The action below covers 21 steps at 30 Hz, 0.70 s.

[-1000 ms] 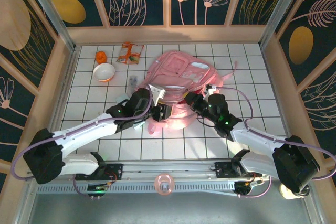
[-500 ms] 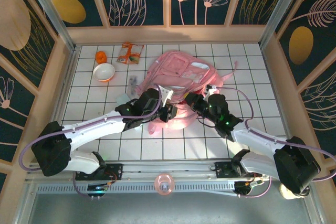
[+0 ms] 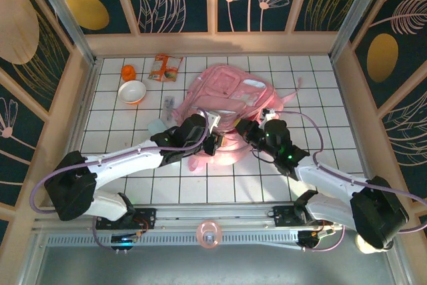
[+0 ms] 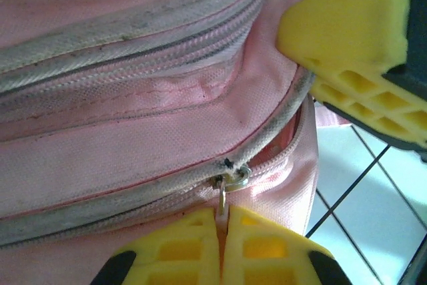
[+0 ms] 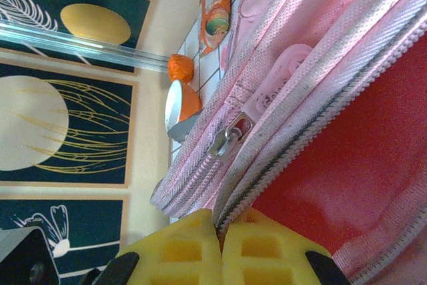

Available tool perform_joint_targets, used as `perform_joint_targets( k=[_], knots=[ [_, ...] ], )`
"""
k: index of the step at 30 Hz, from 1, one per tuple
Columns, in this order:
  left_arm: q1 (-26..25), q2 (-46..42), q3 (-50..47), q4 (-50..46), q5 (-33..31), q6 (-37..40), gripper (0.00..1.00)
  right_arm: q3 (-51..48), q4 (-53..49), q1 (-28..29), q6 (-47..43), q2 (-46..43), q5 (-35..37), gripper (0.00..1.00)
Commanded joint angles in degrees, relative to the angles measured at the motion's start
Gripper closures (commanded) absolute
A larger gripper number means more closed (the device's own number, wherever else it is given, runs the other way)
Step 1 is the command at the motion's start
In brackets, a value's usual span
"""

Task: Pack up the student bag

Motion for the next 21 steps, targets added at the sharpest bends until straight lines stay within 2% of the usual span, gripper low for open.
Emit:
perform_joint_targets(
  k=[1,3,4,8,11,19,20,21],
  knots=[
    [0.3,-1.9,0.2,-1.4,-2.9,0.6,1.0,3.0,-0.9,-1.3,-2.4,-3.7,0.2,1.0],
    [0.3,-2.6,-1.1,1.3,-0.5,0.8,1.0,2.8,-1.2,-1.5,-1.7,-4.2,0.2,1.0],
    [0.3,-2.7,-1.6,2.4,0.5,0.8,1.0,2.7,-0.7,-1.4,-1.1,-3.9,-0.2,0.97],
    [0.3,-2.2,-1.5,5.4,4.4,1.0,1.0,1.7,3.4,0.6,2.9,-2.4,-0.3,0.67],
    [0.3,-1.9,-0.8,6.0,5.5,1.9,1.0,1.3,5.1,2.6,5.2,-1.3,1.6,0.58],
    [0.3,-2.1,-0.7,7.8,8.5,3.0,1.0,0.8,11.2,5.2,8.8,4.4,3.5,0.56],
    [0.3,-2.2,-0.8,7.8,8.4,3.0,1.0,1.2,11.4,5.2,8.6,5.1,3.3,0.58],
    [0.3,-2.4,-0.9,7.6,8.1,3.3,1.0,1.7,11.0,5.1,8.0,5.5,3.2,0.64]
  ],
)
